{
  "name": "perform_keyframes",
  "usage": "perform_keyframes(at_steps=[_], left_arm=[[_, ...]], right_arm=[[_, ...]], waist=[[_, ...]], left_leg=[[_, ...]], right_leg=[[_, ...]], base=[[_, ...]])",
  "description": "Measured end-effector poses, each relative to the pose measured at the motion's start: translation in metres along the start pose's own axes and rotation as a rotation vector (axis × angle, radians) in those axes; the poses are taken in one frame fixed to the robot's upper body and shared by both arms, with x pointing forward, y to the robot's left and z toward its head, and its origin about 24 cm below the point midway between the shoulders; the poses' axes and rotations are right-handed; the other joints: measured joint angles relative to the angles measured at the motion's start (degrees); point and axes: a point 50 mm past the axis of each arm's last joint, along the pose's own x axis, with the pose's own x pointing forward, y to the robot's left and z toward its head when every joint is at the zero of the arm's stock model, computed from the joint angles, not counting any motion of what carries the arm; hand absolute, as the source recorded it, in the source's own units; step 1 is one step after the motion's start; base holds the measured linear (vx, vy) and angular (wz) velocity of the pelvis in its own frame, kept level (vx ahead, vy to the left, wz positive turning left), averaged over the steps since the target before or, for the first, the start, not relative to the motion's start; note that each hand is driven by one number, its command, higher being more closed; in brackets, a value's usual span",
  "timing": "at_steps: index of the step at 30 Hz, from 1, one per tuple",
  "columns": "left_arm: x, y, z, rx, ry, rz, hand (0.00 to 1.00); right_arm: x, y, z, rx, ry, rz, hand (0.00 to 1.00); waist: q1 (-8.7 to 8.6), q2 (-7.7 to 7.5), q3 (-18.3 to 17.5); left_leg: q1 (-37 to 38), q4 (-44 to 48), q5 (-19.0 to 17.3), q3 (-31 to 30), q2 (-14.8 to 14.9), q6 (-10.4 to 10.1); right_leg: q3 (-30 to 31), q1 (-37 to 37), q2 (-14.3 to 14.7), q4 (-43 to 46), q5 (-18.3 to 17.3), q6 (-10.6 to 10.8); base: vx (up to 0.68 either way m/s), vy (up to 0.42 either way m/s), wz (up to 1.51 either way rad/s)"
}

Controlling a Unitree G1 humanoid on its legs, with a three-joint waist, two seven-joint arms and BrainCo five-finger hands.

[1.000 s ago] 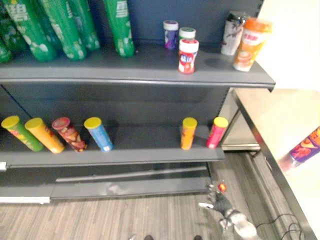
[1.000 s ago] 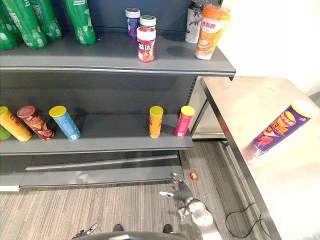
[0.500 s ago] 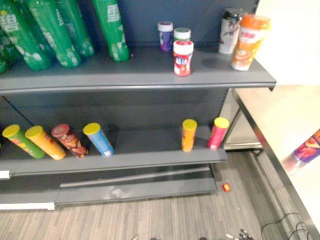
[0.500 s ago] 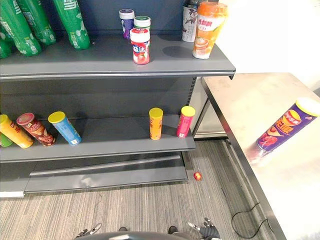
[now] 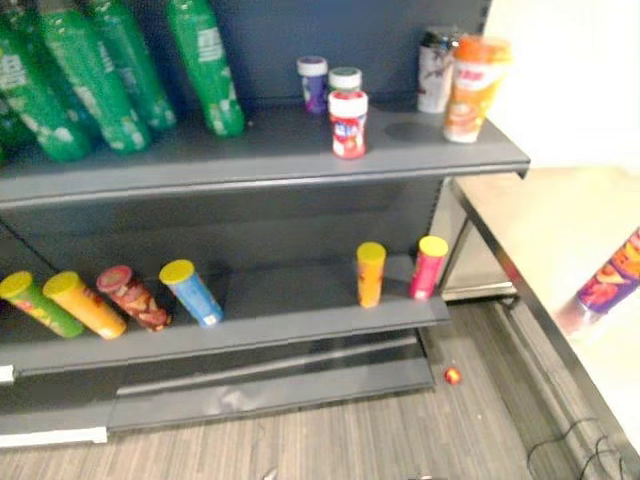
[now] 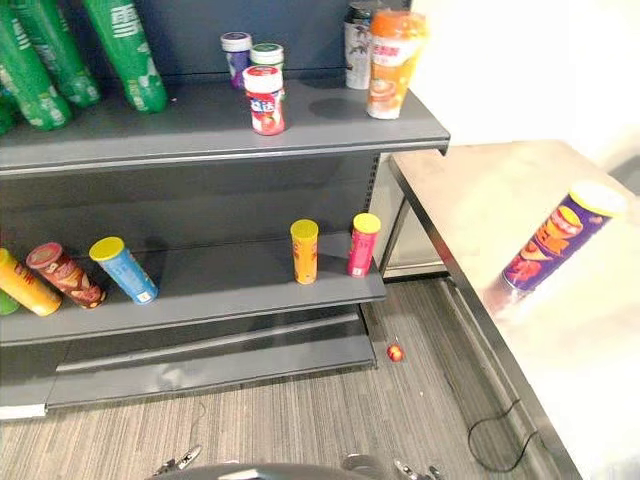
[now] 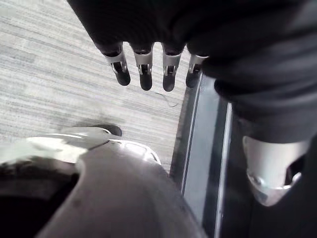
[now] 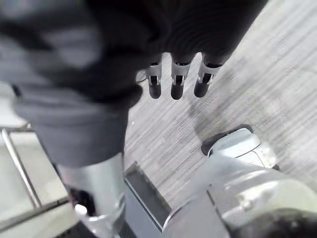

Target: Put the gum and the chips on the shelf.

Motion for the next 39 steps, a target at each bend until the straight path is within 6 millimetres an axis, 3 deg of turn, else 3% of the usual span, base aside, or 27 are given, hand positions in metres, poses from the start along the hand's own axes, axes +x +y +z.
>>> perform_keyframes(at_steps=[2, 3, 4, 5, 6, 8, 9, 12, 15, 17, 21, 27, 29, 31, 35, 36, 37, 38, 39], left_arm=[[0.000, -0.001, 0.001, -0.015, -0.003, 0.001, 0.00], [0.001, -0.001, 0.003, -0.026, -0.008, 0.004, 0.00], [0.001, -0.002, 0.003, -0.028, -0.011, 0.001, 0.00], [0.002, -0.005, 0.008, -0.034, -0.027, -0.003, 0.00], [0.003, -0.005, 0.016, -0.038, -0.054, -0.001, 0.00], [0.004, -0.007, 0.025, -0.041, -0.083, -0.008, 0.00], [0.004, -0.006, 0.025, -0.033, -0.083, -0.009, 0.00], [0.005, -0.012, 0.035, 0.012, -0.107, -0.039, 0.00], [0.006, -0.022, 0.045, 0.033, -0.145, -0.075, 0.00], [0.006, -0.024, 0.044, 0.010, -0.143, -0.086, 0.00], [0.006, -0.025, 0.040, 0.002, -0.130, -0.089, 0.00], [0.006, -0.024, 0.042, -0.027, -0.130, -0.078, 0.00], [0.006, -0.025, 0.041, -0.027, -0.129, -0.077, 0.00], [0.006, -0.024, 0.041, -0.037, -0.123, -0.072, 0.00], [0.006, -0.025, 0.042, -0.095, -0.133, -0.069, 0.00], [0.006, -0.024, 0.042, -0.130, -0.136, -0.064, 0.00], [0.006, -0.023, 0.042, -0.155, -0.139, -0.059, 0.00], [0.005, -0.026, 0.044, -0.185, -0.151, -0.068, 0.00], [0.005, -0.032, 0.045, -0.184, -0.152, -0.089, 0.00]], right_arm=[[0.000, -0.003, 0.004, 0.065, -0.020, -0.024, 0.00], [0.000, -0.002, 0.007, 0.092, -0.041, -0.029, 0.00], [0.000, -0.001, 0.010, 0.113, -0.054, -0.034, 0.00], [0.001, 0.005, 0.015, 0.146, -0.078, -0.026, 0.00], [0.001, 0.009, 0.011, 0.158, -0.062, -0.023, 0.00], [-0.001, 0.009, 0.001, 0.161, -0.034, -0.037, 0.00], [-0.002, 0.010, -0.003, 0.160, -0.019, -0.041, 0.00], [-0.003, 0.010, -0.014, 0.158, 0.026, -0.045, 0.00], [-0.002, 0.015, -0.015, 0.154, 0.047, -0.035, 0.00], [0.001, 0.023, -0.007, 0.155, 0.036, -0.019, 0.00], [0.004, 0.028, 0.006, 0.149, 0.003, -0.005, 0.00], [0.006, 0.030, 0.010, 0.169, -0.007, -0.005, 0.00], [0.006, 0.030, 0.010, 0.175, -0.008, -0.009, 0.00], [0.006, 0.030, 0.008, 0.175, 0.003, -0.009, 0.00], [0.004, 0.024, -0.003, 0.173, 0.040, -0.026, 0.00], [0.004, 0.022, 0.000, 0.169, 0.033, -0.029, 0.00], [0.004, 0.021, 0.001, 0.172, 0.029, -0.032, 0.00], [0.005, 0.017, 0.007, 0.179, 0.008, -0.042, 0.00], [0.006, 0.012, 0.012, 0.185, -0.014, -0.056, 0.00]], waist=[[-0.29, 0.42, 0.20], [-0.34, 0.47, 0.44], [-0.16, 0.89, 0.81], [0.56, 0.58, 2.29], [0.30, 0.77, 3.64], [0.64, 0.89, 3.89], [0.49, 0.62, 3.84], [0.12, 0.51, 3.81], [0.12, -0.03, 3.58], [0.10, -0.32, 3.53], [0.26, -0.30, 3.29], [0.05, -0.42, 2.84], [-0.43, -0.51, 2.85], [-1.39, -0.55, 3.10], [-1.01, -0.25, 3.52], [-1.02, 0.25, 3.69], [-0.99, -0.23, 4.00], [-1.11, 0.09, 4.03], [-0.98, 0.33, 4.17]], left_leg=[[-2.45, 3.10, -2.10, 4.74, 1.27, 0.95], [-3.84, 4.68, -3.42, 8.77, 2.33, 1.67], [-3.97, 5.01, -3.78, 11.05, 3.19, 2.47], [-3.47, 5.58, -4.59, 15.98, 4.28, 3.12], [-3.25, 6.05, -5.30, 19.13, 5.50, 3.84], [-2.11, 5.74, -4.94, 24.31, 7.19, 3.55], [-0.91, 4.98, -4.66, 27.35, 7.27, 3.37], [0.52, 3.05, -3.62, 31.33, 6.40, 2.97], [1.05, -1.77, 0.12, 34.60, 4.06, 2.32], [2.28, -5.80, 3.07, 36.18, 2.37, 1.73], [4.33, -9.98, 6.97, 37.09, 2.76, 0.64], [4.40, -7.78, 7.29, 38.51, 5.37, -0.16], [4.35, -6.69, 7.15, 38.71, 6.22, -0.26], [4.29, -1.72, 4.94, 38.85, 9.10, -0.47], [3.93, 14.26, 3.83, 35.92, 17.77, 0.65], [1.78, 18.26, 5.31, 27.04, 18.84, 2.87], [-0.49, 20.54, 6.54, 21.57, 18.83, 4.12], [-3.52, 20.83, 3.84, 11.15, 15.85, 0.89], [-4.86, 18.86, 1.50, 5.37, 12.46, -0.46]], right_leg=[[4.18, -3.40, 0.50, -0.55, 2.44, 1.48], [6.97, -5.56, 0.91, -2.83, 5.26, 3.62], [7.42, -5.76, 0.93, -5.19, 7.57, 4.27], [0.69, -6.32, -0.38, -6.43, 9.32, 2.62], [-9.91, -6.77, -2.71, -3.25, 7.06, -0.96], [-21.31, -6.45, -5.99, 2.63, 5.03, -4.09], [-23.29, -5.04, -7.69, 4.68, 4.96, -4.19], [-24.34, -0.57, -9.29, 4.28, 5.38, -3.49], [-27.95, 1.18, -8.82, -2.87, 5.15, -2.86], [-27.62, 1.90, -8.19, -5.93, 4.76, 0.47], [-27.09, 2.62, -5.71, -7.42, 3.82, -0.34], [-25.68, 1.77, -4.06, -5.72, 2.98, -1.86], [-25.42, 1.08, -4.01, -4.37, 2.37, -2.54], [-25.06, 0.83, -3.77, -1.61, 0.21, -2.58], [-21.41, 1.33, -1.78, 1.78, -3.43, -3.70], [-19.70, 1.98, -0.79, 1.73, -4.31, -4.68], [-18.62, 2.17, -0.47, 1.46, -4.44, -4.92], [-16.75, 2.44, -0.80, 1.09, -4.45, -5.05], [-14.84, 2.35, -1.32, 0.94, -4.38, -5.14]], base=[[-0.07, 0.205, -1.22], [-0.11, 0.191, -1.43], [-0.10, 0.160, -1.94], [-0.16, 0.165, -1.88], [-0.14, 0.152, -1.77], [-0.06, 0.156, -1.54], [-0.02, 0.106, -1.62], [-0.04, -0.011, -0.86], [-0.09, -0.119, -0.51], [-0.11, -0.146, -0.32], [-0.09, -0.135, -0.11], [-0.03, -0.056, -0.14], [0.01, -0.020, -0.13], [0.02, -0.034, -0.14], [-0.01, -0.099, -0.44], [0.01, -0.124, -0.68], [0.04, -0.084, -0.74], [0.07, -0.015, -0.77], [0.09, 0.010, -0.79]])
